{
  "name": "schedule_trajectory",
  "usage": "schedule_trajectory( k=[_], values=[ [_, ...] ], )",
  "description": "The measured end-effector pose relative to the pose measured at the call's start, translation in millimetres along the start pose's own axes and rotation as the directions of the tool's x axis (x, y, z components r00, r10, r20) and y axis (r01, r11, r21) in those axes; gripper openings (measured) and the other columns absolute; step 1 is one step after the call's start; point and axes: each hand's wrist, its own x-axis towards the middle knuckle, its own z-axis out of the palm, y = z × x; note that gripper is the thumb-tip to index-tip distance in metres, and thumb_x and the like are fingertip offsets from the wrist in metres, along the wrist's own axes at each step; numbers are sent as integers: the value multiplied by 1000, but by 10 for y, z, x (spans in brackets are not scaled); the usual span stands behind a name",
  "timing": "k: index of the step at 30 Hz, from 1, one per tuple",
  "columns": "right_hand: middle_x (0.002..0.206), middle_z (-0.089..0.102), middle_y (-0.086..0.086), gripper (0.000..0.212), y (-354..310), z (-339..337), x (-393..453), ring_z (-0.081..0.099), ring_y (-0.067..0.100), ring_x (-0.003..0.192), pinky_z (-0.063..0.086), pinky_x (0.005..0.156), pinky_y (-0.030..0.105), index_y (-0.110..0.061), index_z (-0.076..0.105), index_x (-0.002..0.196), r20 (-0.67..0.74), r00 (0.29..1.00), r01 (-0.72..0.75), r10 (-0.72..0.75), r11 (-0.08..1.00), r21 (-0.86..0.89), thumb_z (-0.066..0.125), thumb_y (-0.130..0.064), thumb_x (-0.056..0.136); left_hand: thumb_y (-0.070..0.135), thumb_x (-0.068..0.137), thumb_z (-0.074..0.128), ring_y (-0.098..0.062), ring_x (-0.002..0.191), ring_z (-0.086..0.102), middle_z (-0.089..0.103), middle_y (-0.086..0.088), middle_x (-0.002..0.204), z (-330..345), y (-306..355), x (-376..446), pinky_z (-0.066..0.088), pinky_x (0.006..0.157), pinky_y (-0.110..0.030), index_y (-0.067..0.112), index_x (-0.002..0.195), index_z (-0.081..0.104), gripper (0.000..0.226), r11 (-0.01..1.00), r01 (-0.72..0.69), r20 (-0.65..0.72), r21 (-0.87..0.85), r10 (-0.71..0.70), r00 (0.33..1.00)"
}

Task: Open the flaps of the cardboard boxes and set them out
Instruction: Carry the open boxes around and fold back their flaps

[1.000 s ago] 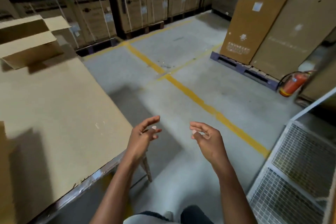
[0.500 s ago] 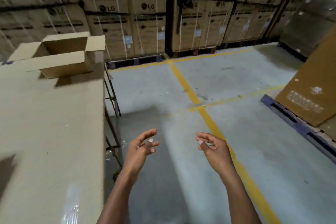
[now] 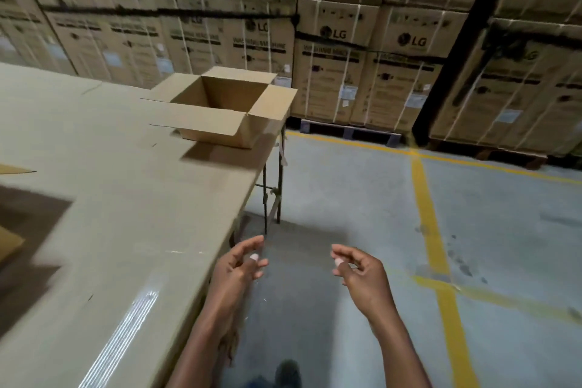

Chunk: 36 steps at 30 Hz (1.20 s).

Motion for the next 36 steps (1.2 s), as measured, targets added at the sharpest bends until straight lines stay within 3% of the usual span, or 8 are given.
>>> schedule_trajectory(
  k=[4,10,13,18,21,22,27,36],
  values=[
    [94,76,-17,30,-290,132,937,72,6,76,51,68,16,-32,72,100,84,996,20,-19,1000,-13,63,-4,94,-3,99,52,-27,102,73,70,-3,126,246,332,877,55,88,-38,14,124,67,34,998,-32,-42,-51,30,999],
    [100,76,-10,31,-842,352,2312,71,11,76,53,71,21,-29,72,101,186,977,104,-108,994,28,62,0,94,-1,99,51,-20,102,73,71,7,123,420,987,1986,59,86,-32,19,123,69,36,993,-113,-124,-25,109,986],
    [87,75,-18,34,-1083,568,3054,68,30,75,54,70,33,-36,73,101,233,962,142,-143,990,21,63,-5,94,-2,98,50,-22,101,73,70,9,122,427,1186,2467,58,83,-31,22,122,70,39,990,-144,-190,-9,140,972],
    [124,62,22,40,-1366,1005,4152,58,46,108,56,88,53,-42,70,116,371,905,198,-210,978,69,60,-8,96,-1,94,55,-23,106,71,71,9,122,376,1406,3187,56,88,-35,24,121,70,41,986,-163,-327,31,164,931],
    [145,53,-10,45,-1439,1167,4587,49,14,134,45,98,20,-46,65,117,470,854,196,-224,975,108,59,-7,96,5,93,59,-22,107,71,69,10,124,398,1551,3508,56,90,-37,27,119,72,37,984,-171,-412,49,176,894],
    [148,46,-16,47,-1455,1213,4712,43,5,135,40,100,18,-47,64,119,503,836,188,-220,976,113,59,-6,97,3,95,57,-21,105,72,69,8,125,397,1592,3610,56,91,-38,26,119,72,37,984,-172,-444,51,176,879],
    [150,41,-21,48,-1486,1391,5158,49,-12,114,44,79,3,-41,62,128,543,807,192,-232,973,130,61,-6,95,1,98,54,-22,102,73,69,4,125,336,1725,3972,56,90,-39,23,119,71,35,983,-177,-554,55,177,814],
    [129,64,-18,40,-1593,1672,5512,54,-6,122,44,99,11,-40,67,115,455,844,221,-285,957,189,64,-6,93,2,98,54,-21,98,74,70,3,122,24,1929,4534,57,88,-38,22,117,72,34,983,-113,-582,141,175,794]
  ],
)
